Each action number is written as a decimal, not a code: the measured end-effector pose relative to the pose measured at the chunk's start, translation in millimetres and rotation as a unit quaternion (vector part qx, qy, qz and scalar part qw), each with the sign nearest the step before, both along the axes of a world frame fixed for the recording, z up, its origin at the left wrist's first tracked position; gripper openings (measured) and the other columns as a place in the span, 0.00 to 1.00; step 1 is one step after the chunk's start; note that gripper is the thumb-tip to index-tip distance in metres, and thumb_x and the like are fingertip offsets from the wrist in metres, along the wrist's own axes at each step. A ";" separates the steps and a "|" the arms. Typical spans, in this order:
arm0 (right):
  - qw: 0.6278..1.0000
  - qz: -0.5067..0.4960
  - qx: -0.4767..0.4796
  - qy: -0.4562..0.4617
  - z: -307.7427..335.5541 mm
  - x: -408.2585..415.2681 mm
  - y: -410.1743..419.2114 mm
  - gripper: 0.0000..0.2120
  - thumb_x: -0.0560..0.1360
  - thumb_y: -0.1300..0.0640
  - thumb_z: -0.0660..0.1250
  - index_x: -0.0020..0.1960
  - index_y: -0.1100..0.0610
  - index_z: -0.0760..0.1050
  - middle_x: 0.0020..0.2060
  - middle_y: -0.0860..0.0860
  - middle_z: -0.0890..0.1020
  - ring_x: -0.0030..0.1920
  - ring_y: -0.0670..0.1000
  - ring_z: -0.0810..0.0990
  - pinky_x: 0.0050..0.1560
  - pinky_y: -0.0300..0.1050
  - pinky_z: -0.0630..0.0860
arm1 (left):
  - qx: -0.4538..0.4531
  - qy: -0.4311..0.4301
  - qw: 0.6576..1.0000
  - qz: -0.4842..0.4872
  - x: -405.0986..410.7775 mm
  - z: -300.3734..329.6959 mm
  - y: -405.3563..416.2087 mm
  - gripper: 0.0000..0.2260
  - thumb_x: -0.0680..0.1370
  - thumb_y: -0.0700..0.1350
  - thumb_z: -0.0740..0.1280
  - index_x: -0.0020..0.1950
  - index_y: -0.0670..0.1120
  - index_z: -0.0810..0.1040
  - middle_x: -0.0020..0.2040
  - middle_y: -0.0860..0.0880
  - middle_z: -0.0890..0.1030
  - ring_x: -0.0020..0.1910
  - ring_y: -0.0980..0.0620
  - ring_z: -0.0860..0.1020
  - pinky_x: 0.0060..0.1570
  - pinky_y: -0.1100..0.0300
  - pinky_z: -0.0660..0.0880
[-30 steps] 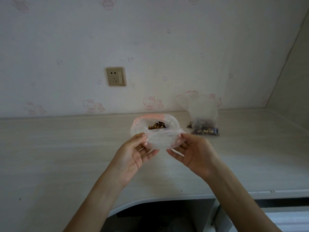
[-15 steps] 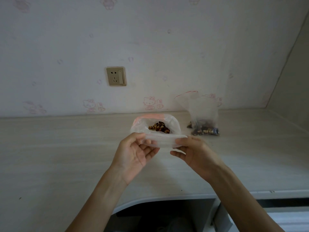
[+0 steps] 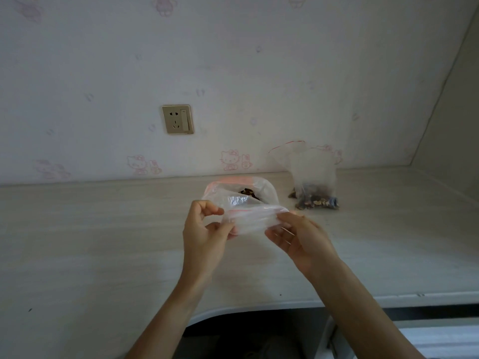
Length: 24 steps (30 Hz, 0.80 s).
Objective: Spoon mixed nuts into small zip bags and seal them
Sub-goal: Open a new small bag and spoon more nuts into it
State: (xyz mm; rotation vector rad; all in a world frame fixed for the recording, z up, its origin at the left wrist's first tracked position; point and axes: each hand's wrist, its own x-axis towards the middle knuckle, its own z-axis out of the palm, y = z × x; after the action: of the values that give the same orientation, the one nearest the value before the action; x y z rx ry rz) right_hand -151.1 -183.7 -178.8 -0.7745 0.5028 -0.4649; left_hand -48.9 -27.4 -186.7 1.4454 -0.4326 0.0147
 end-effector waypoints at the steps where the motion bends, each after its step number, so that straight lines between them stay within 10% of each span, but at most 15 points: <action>1: 1.000 0.016 0.019 -0.004 -0.1 -0.5 -1.0 0.12 0.76 0.68 0.71 0.59 0.69 0.77 0.36 0.59 0.85 0.37 0.56 0.87 0.42 0.52 0.85 | 0.017 -0.030 0.999 0.001 0.3 -1.4 2.7 0.14 0.76 0.28 0.72 0.48 0.44 0.72 0.53 0.47 0.78 0.34 0.48 0.86 0.40 0.45 0.85; 6: 0.995 0.080 0.055 -0.027 1.6 -0.7 -3.6 0.06 0.78 0.66 0.69 0.53 0.67 0.80 0.51 0.65 0.84 0.46 0.58 0.88 0.44 0.52 0.85 | 0.102 -0.170 0.980 0.014 -0.8 -2.5 7.6 0.15 0.77 0.30 0.72 0.45 0.50 0.74 0.49 0.53 0.80 0.34 0.50 0.85 0.38 0.44 0.83; 13: 0.997 0.074 0.021 -0.007 0.1 0.6 -8.7 0.02 0.78 0.65 0.68 0.49 0.64 0.79 0.38 0.57 0.80 0.39 0.54 0.85 0.44 0.52 0.85 | 0.125 -0.231 0.965 -0.022 -5.8 2.9 8.3 0.08 0.75 0.49 0.79 0.44 0.54 0.80 0.46 0.54 0.83 0.34 0.49 0.83 0.33 0.60 0.78; 24: 0.986 0.140 -0.087 0.036 -6.2 -8.2 -29.0 0.11 0.74 0.62 0.75 0.54 0.68 0.83 0.55 0.63 0.85 0.55 0.60 0.86 0.53 0.51 0.84 | -0.010 0.230 0.965 -0.126 5.7 6.8 11.1 0.09 0.76 0.45 0.76 0.54 0.44 0.87 0.53 0.44 0.88 0.52 0.48 0.85 0.49 0.59 0.81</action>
State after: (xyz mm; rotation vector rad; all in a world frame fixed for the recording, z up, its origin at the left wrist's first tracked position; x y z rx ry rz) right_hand -159.3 -212.6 -185.0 -1.0173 0.4154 -0.2208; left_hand -43.2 -16.3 -180.0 1.3132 -0.2276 -0.5105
